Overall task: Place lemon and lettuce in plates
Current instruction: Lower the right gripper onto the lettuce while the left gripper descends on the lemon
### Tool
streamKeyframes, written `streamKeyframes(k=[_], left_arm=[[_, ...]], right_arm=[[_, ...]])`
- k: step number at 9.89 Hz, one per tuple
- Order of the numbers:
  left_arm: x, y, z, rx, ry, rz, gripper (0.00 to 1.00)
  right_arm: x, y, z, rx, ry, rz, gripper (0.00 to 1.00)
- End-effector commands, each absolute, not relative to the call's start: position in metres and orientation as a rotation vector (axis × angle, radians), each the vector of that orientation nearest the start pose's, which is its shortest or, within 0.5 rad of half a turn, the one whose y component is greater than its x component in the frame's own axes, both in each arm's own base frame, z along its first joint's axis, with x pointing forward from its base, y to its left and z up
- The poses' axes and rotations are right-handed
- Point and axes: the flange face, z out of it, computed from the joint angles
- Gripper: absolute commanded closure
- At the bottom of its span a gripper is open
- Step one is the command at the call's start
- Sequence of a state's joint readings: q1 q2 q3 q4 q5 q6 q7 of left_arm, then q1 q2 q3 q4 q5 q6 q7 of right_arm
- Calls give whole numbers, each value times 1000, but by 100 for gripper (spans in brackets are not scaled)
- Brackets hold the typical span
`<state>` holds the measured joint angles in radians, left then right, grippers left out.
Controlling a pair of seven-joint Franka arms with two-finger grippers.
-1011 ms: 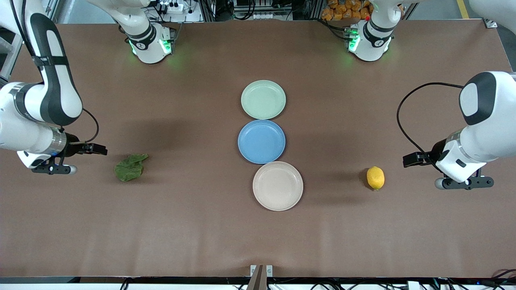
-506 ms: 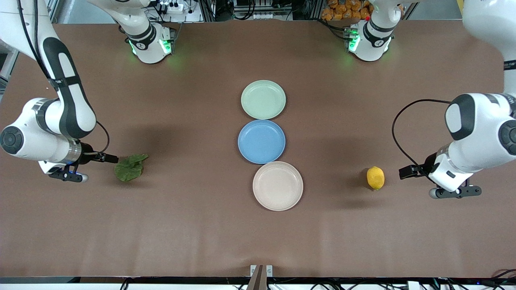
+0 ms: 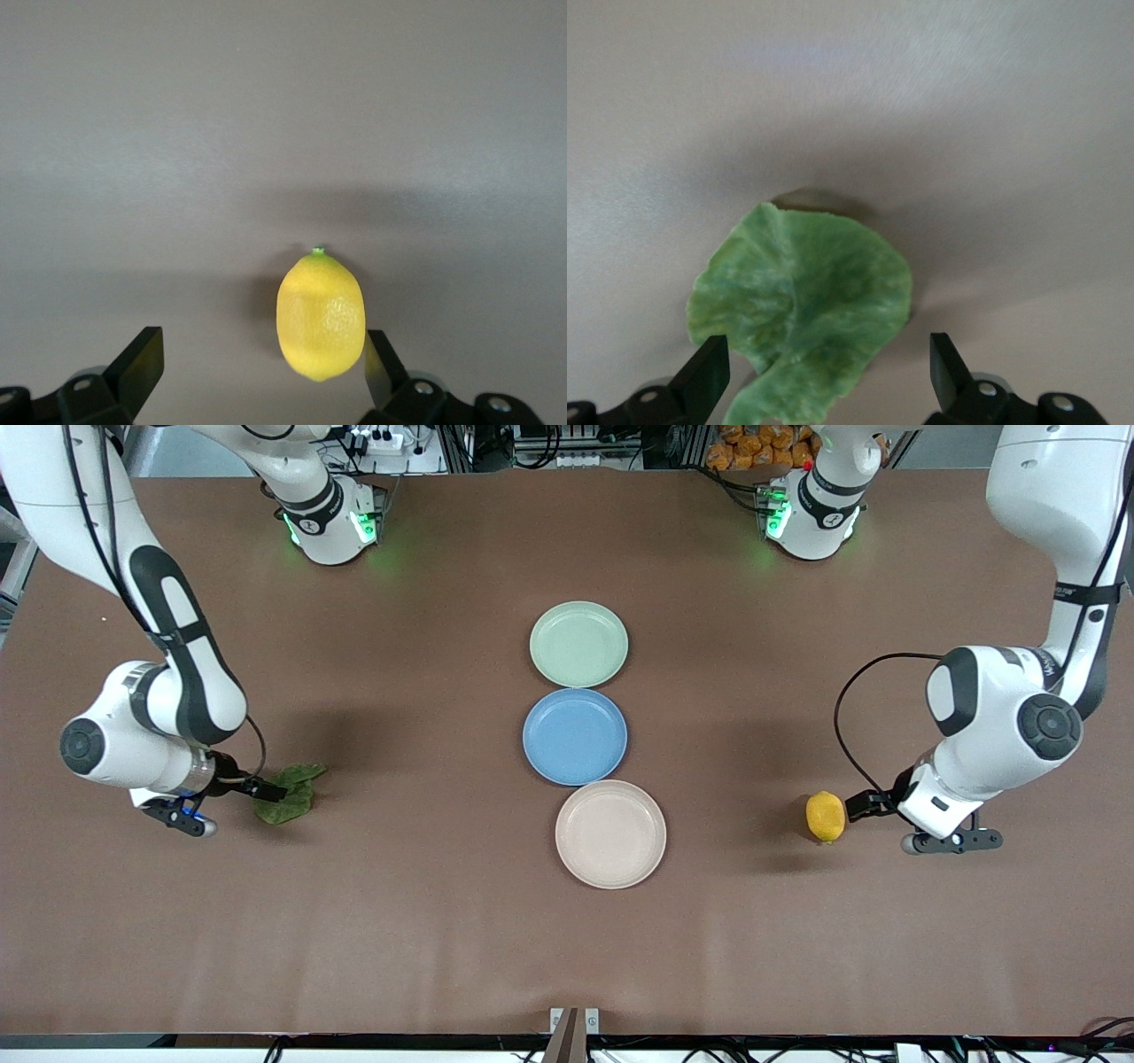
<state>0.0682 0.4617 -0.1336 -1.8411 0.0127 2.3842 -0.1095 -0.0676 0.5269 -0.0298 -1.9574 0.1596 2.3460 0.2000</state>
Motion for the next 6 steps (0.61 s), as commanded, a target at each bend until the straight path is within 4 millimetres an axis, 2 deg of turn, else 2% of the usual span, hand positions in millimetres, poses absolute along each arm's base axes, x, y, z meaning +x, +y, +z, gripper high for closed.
streamKeyframes(k=[1,3,6], left_arm=[[650,-49,263,-3221,-102,-140,0],[648,-60,238,-3228,-82,-126,0],[646,-57,193,-3236,-95,-107,0]], right_arm=[[597,-54,179,-2967,679,222,0],[591,-49,163,-2973,672,246,0],[586,-45,154,-2974,665,279,0]])
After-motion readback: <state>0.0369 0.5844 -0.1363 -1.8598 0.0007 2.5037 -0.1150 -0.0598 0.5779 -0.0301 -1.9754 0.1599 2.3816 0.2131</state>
